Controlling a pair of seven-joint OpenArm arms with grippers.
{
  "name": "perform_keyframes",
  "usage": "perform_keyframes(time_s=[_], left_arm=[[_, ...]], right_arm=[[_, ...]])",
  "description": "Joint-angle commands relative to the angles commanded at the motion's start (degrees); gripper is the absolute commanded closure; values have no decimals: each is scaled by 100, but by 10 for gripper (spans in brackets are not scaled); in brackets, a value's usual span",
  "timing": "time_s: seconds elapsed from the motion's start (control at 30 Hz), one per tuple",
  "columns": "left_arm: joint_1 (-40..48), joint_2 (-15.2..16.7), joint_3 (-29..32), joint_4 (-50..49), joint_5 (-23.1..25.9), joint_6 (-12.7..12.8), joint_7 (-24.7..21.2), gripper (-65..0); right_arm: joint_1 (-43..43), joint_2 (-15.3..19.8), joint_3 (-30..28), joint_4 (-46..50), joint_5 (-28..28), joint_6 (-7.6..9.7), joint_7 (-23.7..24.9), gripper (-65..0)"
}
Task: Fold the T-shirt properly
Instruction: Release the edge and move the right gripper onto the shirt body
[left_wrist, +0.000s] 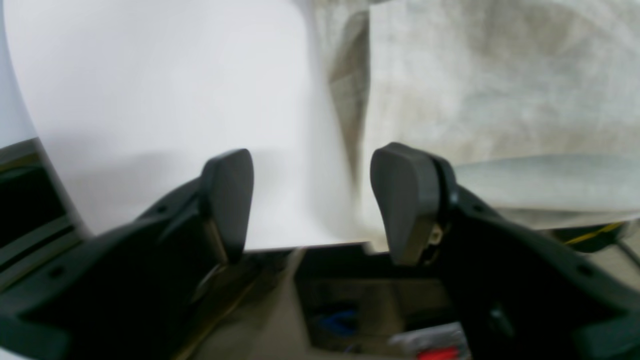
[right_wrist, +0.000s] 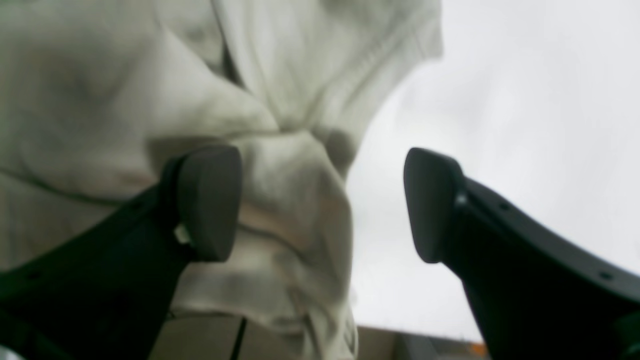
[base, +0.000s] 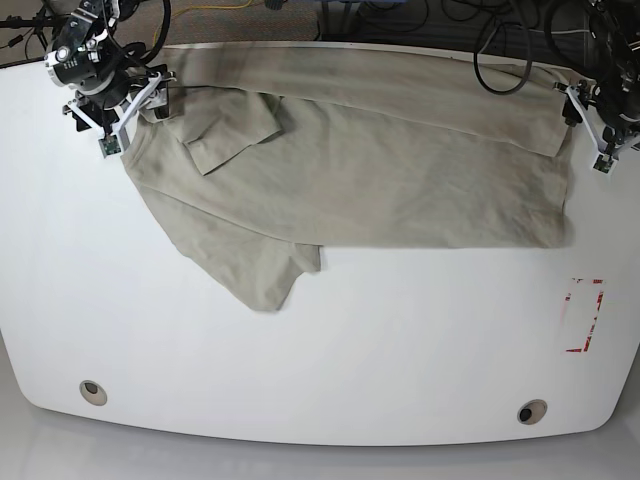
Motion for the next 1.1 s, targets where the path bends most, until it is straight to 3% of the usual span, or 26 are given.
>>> perform_keyframes(time_s=[0.2, 0.3, 0.43, 0.63, 1.1], left_arm=[[-123, 0, 26, 0, 193, 0, 0, -385], [-132, 0, 26, 0, 308, 0, -9, -385], [-132, 0, 26, -18, 431, 0, -18, -385], [-114, 0, 18, -26, 431, 0, -26, -385], [-114, 0, 26, -35, 431, 0, -26, -385]], right_arm=[[299, -53, -220, -18, 888, 0, -141, -482], [475, -70, -422, -35, 1055, 0, -343, -482], [598, -273, -633, -44, 712, -13, -369, -482], [686, -299, -976, -185, 79, -13, -220, -482], [782, -281, -1556, -580, -563, -22, 255, -482]])
